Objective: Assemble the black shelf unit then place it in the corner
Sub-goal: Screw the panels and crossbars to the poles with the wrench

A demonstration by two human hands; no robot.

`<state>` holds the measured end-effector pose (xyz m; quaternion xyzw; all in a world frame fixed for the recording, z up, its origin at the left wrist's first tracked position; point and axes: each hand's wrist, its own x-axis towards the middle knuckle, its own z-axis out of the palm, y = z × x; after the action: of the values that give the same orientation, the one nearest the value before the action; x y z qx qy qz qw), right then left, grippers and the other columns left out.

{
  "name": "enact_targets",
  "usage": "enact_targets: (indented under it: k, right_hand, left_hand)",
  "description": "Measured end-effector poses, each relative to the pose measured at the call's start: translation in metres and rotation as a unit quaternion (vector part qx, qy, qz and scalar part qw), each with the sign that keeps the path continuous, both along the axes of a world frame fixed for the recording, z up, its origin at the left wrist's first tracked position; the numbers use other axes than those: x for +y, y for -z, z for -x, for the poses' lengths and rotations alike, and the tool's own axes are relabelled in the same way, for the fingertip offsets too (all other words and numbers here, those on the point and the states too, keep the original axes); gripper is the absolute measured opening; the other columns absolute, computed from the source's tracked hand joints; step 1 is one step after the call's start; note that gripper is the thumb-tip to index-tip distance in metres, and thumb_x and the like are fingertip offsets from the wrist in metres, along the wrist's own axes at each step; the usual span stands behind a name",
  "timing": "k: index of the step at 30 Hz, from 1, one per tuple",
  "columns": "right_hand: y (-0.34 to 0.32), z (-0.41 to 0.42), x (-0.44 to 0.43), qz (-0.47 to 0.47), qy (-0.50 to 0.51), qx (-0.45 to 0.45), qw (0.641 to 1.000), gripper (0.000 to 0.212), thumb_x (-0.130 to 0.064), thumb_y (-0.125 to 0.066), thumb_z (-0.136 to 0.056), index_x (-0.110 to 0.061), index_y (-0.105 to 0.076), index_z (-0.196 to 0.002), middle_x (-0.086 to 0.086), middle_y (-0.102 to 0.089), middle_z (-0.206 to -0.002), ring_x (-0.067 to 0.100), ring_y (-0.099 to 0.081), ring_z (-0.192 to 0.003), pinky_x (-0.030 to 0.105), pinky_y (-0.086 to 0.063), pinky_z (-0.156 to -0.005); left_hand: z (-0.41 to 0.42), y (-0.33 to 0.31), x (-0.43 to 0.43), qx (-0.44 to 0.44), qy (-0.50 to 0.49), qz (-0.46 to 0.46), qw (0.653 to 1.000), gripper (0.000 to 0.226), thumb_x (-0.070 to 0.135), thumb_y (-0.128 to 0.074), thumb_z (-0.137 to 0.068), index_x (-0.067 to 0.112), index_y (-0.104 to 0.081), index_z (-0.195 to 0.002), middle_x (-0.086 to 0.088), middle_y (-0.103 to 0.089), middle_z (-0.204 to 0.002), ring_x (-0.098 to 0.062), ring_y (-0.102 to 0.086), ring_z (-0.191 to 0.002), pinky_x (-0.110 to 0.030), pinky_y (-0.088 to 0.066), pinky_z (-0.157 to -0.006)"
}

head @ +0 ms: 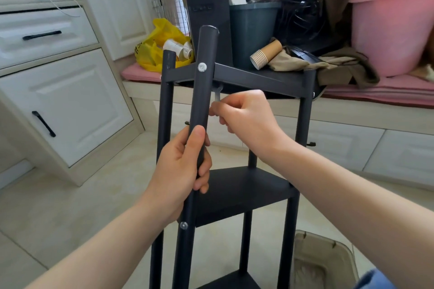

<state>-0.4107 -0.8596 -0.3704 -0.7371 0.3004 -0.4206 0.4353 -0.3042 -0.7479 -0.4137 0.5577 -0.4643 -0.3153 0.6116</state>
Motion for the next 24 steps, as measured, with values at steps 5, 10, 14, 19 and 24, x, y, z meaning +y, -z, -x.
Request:
enact_targets:
  k: [5,10,14,19,24]
  right_hand:
    - [-0.001,0.000,0.005,0.042,0.011,-0.006,0.999,0.021,-0.011,-0.061,-0.095,-0.004,-0.077,-0.083,-0.016,-0.056,-0.056,-0.007,-0.054,-0.050,0.007,-0.039,-0.051]
    - [-0.001,-0.008,0.010,0.051,0.018,-0.008,0.999,0.020,-0.013,-0.063,-0.094,-0.007,-0.078,-0.083,-0.018,-0.054,-0.051,0.000,-0.049,-0.047,0.014,-0.041,-0.052]
    - [-0.001,-0.016,0.015,0.053,0.019,-0.025,0.998,0.020,-0.012,-0.062,-0.095,-0.005,-0.079,-0.086,-0.014,-0.058,-0.054,0.000,-0.052,-0.048,0.013,-0.043,-0.051]
    - [0.000,-0.024,0.021,0.050,0.007,-0.034,0.998,0.023,-0.012,-0.060,-0.097,-0.007,-0.078,-0.083,-0.006,-0.067,-0.059,0.002,-0.056,-0.049,0.022,-0.053,-0.056]
    - [0.004,-0.035,0.023,0.050,0.005,-0.061,0.997,0.026,-0.011,-0.059,-0.097,-0.003,-0.075,-0.079,-0.002,-0.069,-0.060,0.003,-0.063,-0.049,0.017,-0.054,-0.062]
  left_hand:
    - [-0.007,-0.002,0.005,0.034,0.000,-0.015,0.999,0.051,0.066,-0.049,-0.082,0.016,-0.054,-0.083,-0.003,-0.040,-0.054,-0.014,-0.033,-0.039,-0.023,-0.039,-0.041]
    - [-0.015,-0.001,0.011,0.039,-0.001,-0.026,0.999,0.055,0.066,-0.046,-0.085,0.011,-0.049,-0.086,-0.003,-0.038,-0.054,-0.015,-0.031,-0.040,-0.024,-0.039,-0.041]
    - [-0.022,0.000,0.015,0.034,0.003,-0.035,0.999,0.057,0.067,-0.046,-0.084,0.010,-0.049,-0.088,-0.003,-0.039,-0.055,-0.014,-0.033,-0.040,-0.026,-0.040,-0.042]
    - [-0.028,0.000,0.018,0.021,0.014,-0.036,0.999,0.056,0.068,-0.048,-0.083,0.012,-0.050,-0.087,-0.003,-0.040,-0.056,-0.014,-0.035,-0.041,-0.025,-0.043,-0.044]
    - [-0.033,0.001,0.019,0.011,0.024,-0.038,0.999,0.053,0.065,-0.046,-0.088,0.012,-0.049,-0.088,-0.002,-0.041,-0.056,-0.015,-0.036,-0.041,-0.028,-0.045,-0.045]
